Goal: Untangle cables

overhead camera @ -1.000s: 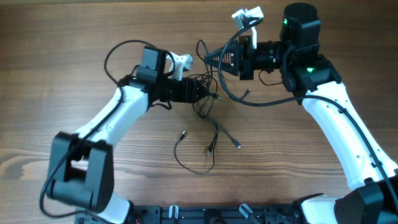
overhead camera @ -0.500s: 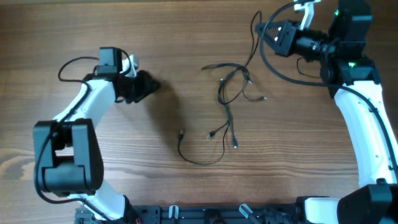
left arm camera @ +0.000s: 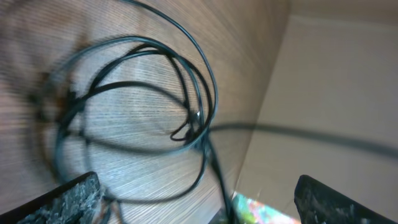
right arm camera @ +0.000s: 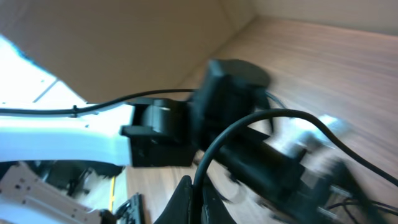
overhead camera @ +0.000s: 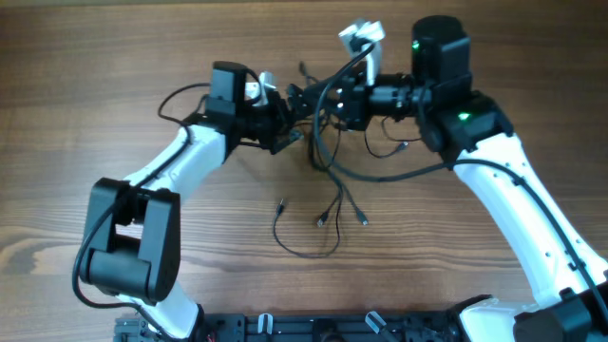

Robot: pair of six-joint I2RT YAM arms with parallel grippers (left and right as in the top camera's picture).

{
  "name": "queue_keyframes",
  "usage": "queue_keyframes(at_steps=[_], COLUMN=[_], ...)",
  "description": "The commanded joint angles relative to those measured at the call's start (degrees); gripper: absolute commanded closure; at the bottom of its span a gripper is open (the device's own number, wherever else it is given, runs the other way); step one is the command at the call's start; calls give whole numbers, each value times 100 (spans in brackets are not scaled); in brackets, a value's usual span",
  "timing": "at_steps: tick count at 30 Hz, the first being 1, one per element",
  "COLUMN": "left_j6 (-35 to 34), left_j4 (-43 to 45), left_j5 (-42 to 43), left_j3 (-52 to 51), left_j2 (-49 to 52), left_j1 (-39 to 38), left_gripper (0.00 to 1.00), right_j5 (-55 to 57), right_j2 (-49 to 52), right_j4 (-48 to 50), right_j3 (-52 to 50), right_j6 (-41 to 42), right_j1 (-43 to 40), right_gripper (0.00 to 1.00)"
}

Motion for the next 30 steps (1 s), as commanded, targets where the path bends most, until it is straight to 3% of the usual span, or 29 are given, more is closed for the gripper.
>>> queue_keyframes(at_steps=[1,3,8,13,18,22,24,27,28,29,30], left_j6=[-975,-824,122,903,1368,1368,1539,1770,1768,1755,1744], left_j4=[142,101,-1213,-2605,-2918,-3042,-3021,-2920,-2903,-2894,-2881], left_j5=[-1375,-1622,-2859,-3779,-3786,-3687,-3171,-2363,-2127,-1836,-1696], left_j3=[4,4,4,4,4,4,4,4,4,4,4], left_j2=[33,33,33,33,33,33,33,33,33,33,33], left_j1=[-295,-352,20,1298,2651,3086,3080,2920,2839,2736,2673], left_gripper=[25,95,96,96,96,96,96,96,96,96,96], right_j5=[-9,50,1967,4238,4341,4216,3735,2778,2343,1993,1818], right_j2=[-313,-470,-1187,-1985,-2107,-2026,-1939,-1580,-1388,-1121,-903], right_j4=[50,79,37,33,-68,-409,-866,-1644,-1888,-2129,-2277], right_j3=[96,96,96,96,96,96,96,28,26,24,24], right_j6=[-114,-111,-136,-131,-118,149,-46,-175,-173,-116,-109], right_j1=[387,431,138,-857,-2212,-3029,-3060,-2809,-2614,-2315,-2046], right_gripper=[95,95,95,95,94,94,92,80,70,48,46])
